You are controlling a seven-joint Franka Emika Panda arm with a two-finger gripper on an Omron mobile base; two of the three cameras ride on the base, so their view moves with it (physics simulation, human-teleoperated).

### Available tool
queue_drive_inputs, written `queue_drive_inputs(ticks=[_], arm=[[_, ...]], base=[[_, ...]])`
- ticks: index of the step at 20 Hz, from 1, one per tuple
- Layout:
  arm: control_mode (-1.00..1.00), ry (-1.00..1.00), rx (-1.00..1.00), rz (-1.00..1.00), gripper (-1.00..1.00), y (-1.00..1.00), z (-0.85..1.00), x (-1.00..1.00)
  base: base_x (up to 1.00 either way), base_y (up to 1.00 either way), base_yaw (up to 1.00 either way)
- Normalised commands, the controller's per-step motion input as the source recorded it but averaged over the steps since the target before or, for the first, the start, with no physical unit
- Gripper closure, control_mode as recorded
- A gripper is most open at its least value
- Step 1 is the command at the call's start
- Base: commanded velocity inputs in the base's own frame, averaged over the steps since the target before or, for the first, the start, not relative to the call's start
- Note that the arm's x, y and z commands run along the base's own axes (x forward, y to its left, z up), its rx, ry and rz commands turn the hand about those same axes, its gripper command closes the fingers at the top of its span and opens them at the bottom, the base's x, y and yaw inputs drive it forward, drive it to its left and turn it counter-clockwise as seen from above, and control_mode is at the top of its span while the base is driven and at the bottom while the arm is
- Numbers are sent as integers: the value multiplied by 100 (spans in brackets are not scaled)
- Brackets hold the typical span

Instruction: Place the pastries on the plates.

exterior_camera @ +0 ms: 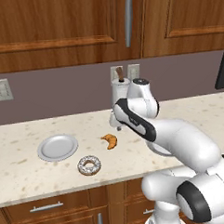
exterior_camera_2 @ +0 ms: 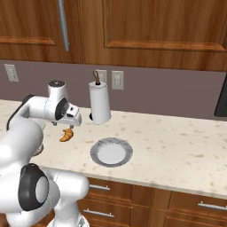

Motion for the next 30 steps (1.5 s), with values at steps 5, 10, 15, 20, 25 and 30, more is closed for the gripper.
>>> queue_drive_inputs(ticks=[5, 10, 15, 20, 25, 30], arm=[[-100, 4, 0, 0, -100, 23, -32, 26], [-100, 3, 0, 0, -100, 13, -34, 24], [-100, 4, 0, 0, -100, 7, -30, 33], [-100, 4, 0, 0, -100, 10, -34, 29], [-100, 3, 0, 0, -100, 8, -37, 27], [-100, 2, 0, 0, -100, 4, -35, 23]], base=[[0, 0, 0], [0, 0, 0], [0, 0, 0], [0, 0, 0], [0, 0, 0], [0, 0, 0]])
